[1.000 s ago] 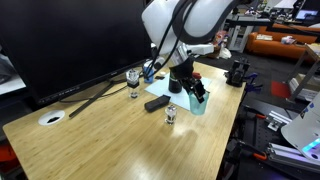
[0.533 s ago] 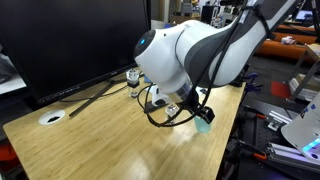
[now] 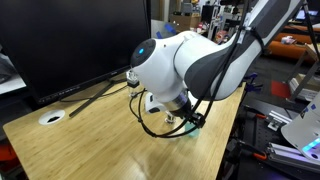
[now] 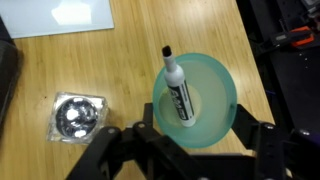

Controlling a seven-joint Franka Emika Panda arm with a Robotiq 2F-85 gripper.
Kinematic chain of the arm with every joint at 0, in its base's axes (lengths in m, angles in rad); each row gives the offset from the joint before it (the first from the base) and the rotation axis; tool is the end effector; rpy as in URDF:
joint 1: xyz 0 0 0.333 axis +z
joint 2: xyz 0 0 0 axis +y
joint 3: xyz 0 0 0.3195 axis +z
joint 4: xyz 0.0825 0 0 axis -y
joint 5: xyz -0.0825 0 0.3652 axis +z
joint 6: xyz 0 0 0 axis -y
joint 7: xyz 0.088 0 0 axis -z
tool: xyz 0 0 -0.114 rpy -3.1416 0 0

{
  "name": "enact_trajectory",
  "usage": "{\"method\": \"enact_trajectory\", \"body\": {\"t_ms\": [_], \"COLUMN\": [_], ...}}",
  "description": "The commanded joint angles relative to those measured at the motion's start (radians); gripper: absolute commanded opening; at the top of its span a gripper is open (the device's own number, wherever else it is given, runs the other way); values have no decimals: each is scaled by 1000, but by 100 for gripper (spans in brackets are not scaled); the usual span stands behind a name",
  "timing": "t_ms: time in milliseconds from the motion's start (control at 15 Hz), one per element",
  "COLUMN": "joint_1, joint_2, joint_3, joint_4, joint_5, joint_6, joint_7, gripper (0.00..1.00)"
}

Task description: Move the cup to the left

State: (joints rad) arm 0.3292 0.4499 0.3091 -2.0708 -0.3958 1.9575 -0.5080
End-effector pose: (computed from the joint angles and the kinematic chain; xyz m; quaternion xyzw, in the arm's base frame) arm 0.4272 0.2849 0.2027 0.7349 0.6216 -0.2501 0.1053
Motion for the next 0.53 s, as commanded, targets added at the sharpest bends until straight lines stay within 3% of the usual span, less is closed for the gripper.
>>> {"method": "enact_trajectory", "body": {"t_ms": [0, 133, 467], "joint_1": [-10, -11, -10], "joint_2": [9, 3, -45], "joint_3": [7, 8, 16], "joint_4": [9, 7, -7], "joint_5": [-12, -7, 3], "joint_6": [27, 24, 19], "joint_7": [-30, -33, -31], "gripper": [52, 94, 100]}}
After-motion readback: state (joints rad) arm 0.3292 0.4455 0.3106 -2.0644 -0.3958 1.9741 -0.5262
